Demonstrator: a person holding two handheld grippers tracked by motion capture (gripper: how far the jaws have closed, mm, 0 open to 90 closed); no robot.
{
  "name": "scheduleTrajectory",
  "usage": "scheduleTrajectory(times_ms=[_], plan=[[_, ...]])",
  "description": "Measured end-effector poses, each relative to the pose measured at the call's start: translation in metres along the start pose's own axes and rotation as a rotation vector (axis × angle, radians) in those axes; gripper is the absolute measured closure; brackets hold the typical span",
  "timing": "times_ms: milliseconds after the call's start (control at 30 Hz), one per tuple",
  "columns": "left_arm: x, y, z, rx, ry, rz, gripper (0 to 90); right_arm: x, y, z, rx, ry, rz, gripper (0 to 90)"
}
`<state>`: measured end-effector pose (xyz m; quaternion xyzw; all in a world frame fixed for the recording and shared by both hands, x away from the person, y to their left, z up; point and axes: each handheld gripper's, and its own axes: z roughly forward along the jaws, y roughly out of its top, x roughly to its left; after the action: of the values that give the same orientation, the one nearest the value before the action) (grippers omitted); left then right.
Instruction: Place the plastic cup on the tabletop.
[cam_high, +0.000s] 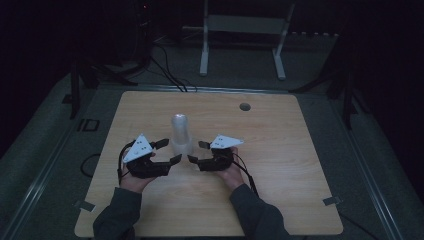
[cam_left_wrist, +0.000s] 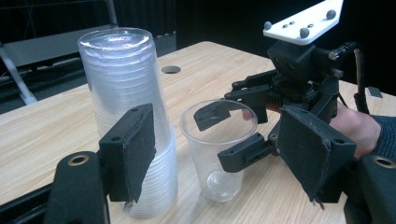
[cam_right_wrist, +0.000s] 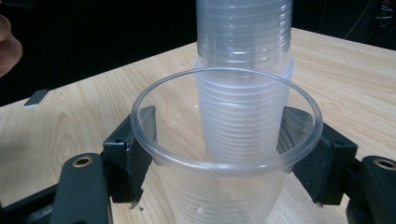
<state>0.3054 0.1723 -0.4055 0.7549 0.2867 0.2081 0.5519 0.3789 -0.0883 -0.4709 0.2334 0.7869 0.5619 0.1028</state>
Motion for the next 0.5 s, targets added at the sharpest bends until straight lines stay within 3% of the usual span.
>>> scheduleTrajectory(times_ms=[500], plan=[[-0.0003, -0.0005, 0.0002, 0.0, -0.003, -0.005, 28.8, -0.0004, -0.0044, 0.004, 0.012, -0.016, 0.002, 27.2]])
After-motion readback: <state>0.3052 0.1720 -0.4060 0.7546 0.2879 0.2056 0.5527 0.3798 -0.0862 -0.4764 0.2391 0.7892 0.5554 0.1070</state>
